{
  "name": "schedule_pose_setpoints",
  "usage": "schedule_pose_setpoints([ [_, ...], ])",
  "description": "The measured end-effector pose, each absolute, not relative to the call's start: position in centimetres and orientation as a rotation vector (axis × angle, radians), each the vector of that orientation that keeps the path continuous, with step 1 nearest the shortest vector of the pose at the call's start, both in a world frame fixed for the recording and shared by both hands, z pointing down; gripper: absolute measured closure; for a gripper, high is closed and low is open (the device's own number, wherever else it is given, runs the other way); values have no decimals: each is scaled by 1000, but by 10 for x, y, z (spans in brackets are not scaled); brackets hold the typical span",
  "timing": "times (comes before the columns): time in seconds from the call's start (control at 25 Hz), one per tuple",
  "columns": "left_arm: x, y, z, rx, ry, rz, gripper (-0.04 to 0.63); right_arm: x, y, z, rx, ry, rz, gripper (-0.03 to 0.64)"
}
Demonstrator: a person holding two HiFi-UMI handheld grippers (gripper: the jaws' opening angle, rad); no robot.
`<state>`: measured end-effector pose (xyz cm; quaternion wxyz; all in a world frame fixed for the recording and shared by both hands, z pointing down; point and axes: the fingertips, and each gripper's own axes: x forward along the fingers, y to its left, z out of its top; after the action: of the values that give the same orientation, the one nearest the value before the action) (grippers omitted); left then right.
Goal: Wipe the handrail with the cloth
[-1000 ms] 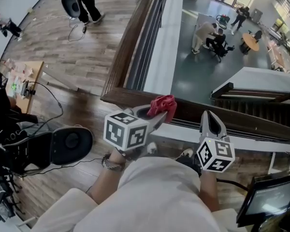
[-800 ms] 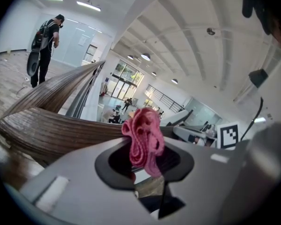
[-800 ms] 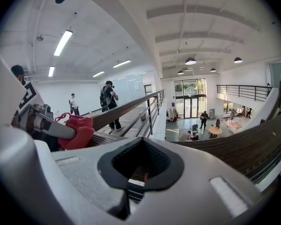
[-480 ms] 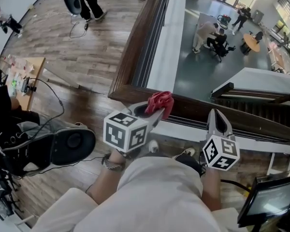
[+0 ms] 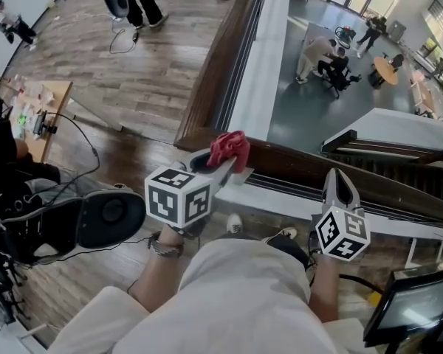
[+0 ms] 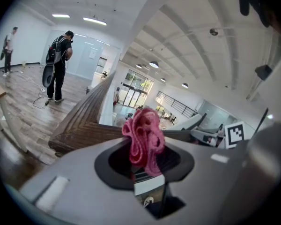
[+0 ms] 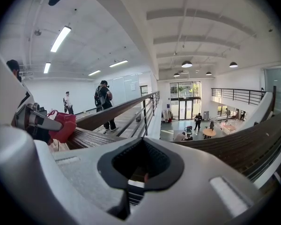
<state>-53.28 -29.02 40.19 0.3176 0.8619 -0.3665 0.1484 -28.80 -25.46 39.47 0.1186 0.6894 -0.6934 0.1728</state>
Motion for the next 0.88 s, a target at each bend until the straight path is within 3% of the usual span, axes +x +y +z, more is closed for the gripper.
schedule_pose_setpoints([
  [0.48, -549, -300, 403, 2339, -1021, 381, 471, -301, -265, 396, 2011, -2006, 468, 615],
  [0.88, -560, -273, 401, 2515, -1328, 326, 473, -297, -256, 395, 1985, -2041, 465, 614],
])
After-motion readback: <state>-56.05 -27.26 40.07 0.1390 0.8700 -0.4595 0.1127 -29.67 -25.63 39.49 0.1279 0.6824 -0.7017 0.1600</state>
